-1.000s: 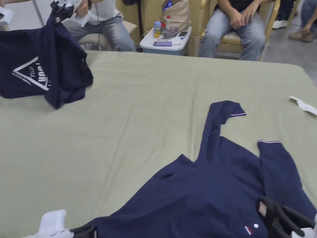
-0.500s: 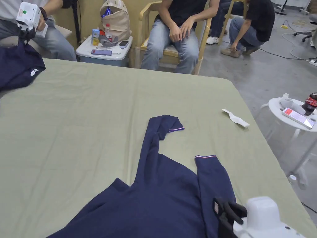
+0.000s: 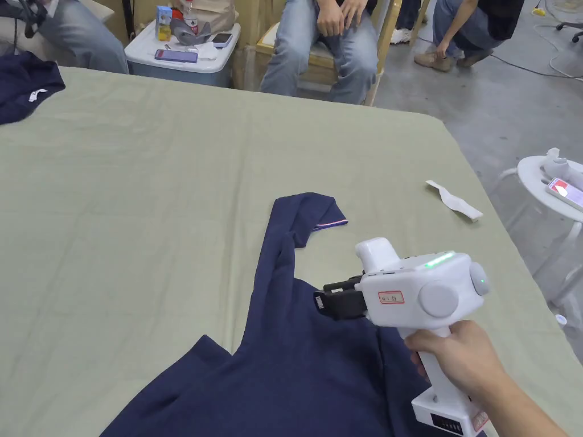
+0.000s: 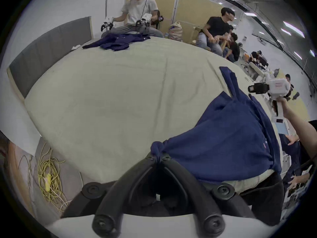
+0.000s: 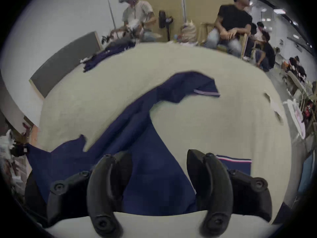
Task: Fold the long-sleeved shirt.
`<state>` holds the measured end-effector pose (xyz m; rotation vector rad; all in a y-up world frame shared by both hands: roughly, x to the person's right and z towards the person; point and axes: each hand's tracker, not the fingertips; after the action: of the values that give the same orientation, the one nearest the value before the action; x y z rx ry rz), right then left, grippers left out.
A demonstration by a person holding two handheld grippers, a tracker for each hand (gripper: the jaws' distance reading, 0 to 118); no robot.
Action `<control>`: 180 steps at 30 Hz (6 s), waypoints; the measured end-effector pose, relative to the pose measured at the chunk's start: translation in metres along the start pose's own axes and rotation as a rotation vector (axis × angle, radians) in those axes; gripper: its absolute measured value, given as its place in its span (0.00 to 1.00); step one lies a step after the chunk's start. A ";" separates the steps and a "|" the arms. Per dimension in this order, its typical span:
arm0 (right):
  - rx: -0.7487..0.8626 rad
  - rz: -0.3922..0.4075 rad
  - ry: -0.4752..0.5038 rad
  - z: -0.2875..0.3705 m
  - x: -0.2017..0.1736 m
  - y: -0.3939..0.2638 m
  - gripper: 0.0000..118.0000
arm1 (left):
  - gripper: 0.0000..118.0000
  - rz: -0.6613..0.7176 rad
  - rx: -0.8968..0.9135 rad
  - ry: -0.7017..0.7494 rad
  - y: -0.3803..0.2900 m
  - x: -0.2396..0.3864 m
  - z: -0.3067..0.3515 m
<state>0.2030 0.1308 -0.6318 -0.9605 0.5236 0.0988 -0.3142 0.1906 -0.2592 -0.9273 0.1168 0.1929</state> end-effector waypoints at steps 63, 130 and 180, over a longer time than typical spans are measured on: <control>0.922 -0.147 -0.624 0.498 -0.024 0.298 0.00 | 0.00 -0.138 0.863 -0.215 0.562 0.187 0.178; 0.499 -0.194 -0.488 0.243 -0.214 -0.179 0.00 | 0.05 -0.111 0.355 -0.145 0.076 0.099 0.015; 0.283 -0.371 -0.264 0.146 -0.007 -0.078 0.40 | 0.00 -0.037 0.186 0.105 0.181 -0.008 -0.118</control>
<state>0.2768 0.2040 -0.5028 -0.7391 0.1061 -0.1767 -0.3629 0.2006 -0.4693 -0.7532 0.2105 0.0969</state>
